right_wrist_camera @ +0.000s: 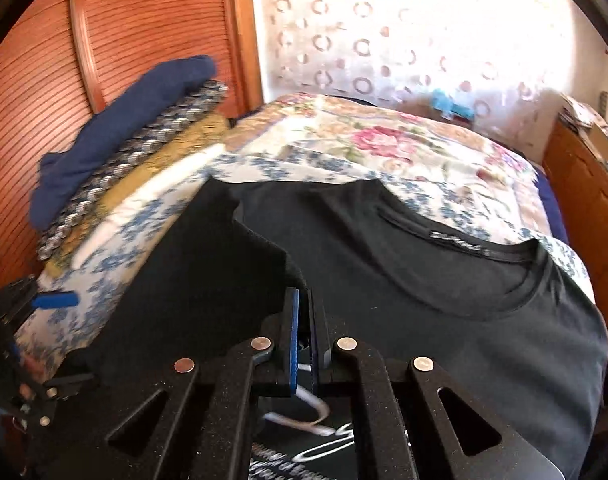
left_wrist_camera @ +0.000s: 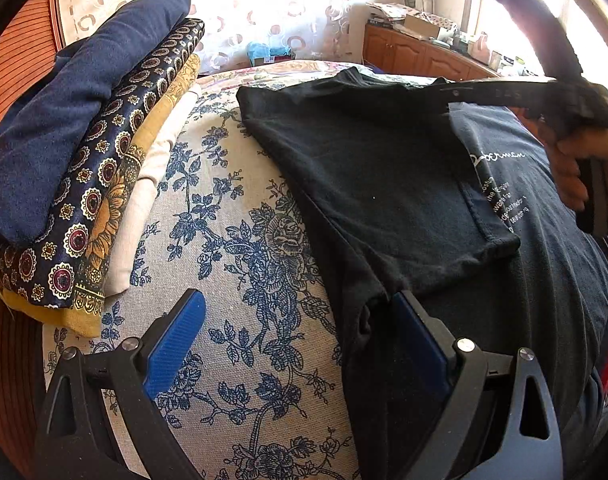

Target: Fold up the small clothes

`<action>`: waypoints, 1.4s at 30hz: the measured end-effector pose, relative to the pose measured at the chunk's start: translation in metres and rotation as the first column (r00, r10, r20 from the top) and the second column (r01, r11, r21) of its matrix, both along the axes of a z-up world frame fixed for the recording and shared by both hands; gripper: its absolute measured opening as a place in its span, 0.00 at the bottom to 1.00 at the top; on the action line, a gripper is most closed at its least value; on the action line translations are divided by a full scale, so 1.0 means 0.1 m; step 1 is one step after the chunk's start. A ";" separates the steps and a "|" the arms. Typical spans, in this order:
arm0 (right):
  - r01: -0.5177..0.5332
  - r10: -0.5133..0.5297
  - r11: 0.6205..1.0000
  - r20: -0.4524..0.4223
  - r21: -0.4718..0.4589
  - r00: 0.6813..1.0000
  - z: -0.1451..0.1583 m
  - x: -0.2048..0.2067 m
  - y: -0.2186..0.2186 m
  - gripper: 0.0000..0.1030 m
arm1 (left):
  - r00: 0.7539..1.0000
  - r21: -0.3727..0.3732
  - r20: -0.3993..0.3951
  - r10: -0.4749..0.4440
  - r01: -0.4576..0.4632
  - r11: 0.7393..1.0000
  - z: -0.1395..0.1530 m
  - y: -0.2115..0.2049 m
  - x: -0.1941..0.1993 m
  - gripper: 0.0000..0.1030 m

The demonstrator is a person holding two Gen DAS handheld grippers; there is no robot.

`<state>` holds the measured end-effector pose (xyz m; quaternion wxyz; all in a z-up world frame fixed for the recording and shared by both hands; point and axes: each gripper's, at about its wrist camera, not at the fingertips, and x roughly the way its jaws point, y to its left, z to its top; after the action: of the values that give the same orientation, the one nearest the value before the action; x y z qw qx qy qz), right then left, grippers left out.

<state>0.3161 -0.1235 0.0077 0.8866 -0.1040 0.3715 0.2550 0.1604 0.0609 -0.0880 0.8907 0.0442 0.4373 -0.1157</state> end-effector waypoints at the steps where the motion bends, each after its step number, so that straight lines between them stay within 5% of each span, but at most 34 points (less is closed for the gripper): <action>1: 0.018 -0.018 1.000 0.001 -0.006 1.000 -0.01 0.05 0.00 0.04 | 1.000 0.000 0.000 0.000 0.000 1.000 0.00 0.00 0.00 0.92; 8: 0.092 -0.091 0.996 0.022 -0.015 0.996 -0.01 0.07 0.01 0.11 | 1.000 0.000 0.000 0.001 -0.001 1.000 0.00 0.00 0.00 0.92; 14: 0.060 -0.062 0.997 0.048 0.040 0.997 0.07 -0.38 -0.40 0.44 | 1.000 0.000 0.000 0.001 -0.001 1.000 0.01 0.00 0.00 0.92; 17: 0.074 -0.077 0.995 0.054 0.065 0.996 0.06 -0.71 -0.75 0.51 | 1.000 0.001 0.000 0.001 -0.001 1.000 0.01 0.00 -0.01 0.92; 25: 0.220 -0.224 0.973 0.046 0.067 0.974 -0.15 -1.43 -1.82 0.51 | 0.999 0.018 0.017 0.040 -0.041 0.999 0.04 0.04 -0.02 0.92; 29: 0.318 -0.320 0.945 0.013 0.076 0.947 -0.28 -1.57 -2.30 0.51 | 0.996 -0.031 0.061 0.065 -0.063 0.998 0.25 0.02 -0.09 0.92; 35: 0.412 -0.412 0.903 -0.028 0.124 0.911 -0.36 -1.67 -2.75 0.51 | 0.990 -0.052 0.140 -0.023 0.031 0.998 0.62 -0.43 -0.19 0.92; 42: 0.456 -0.433 0.865 -0.144 0.211 0.890 -0.54 -1.60 -2.99 0.51 | 0.984 -0.054 0.104 -0.145 0.151 0.987 0.55 -1.04 -0.13 0.92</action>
<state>0.1559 -0.4223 -0.0459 0.9093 0.1039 0.3924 0.0912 0.1471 -0.0428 -0.0325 0.9014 0.0550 0.3839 -0.1926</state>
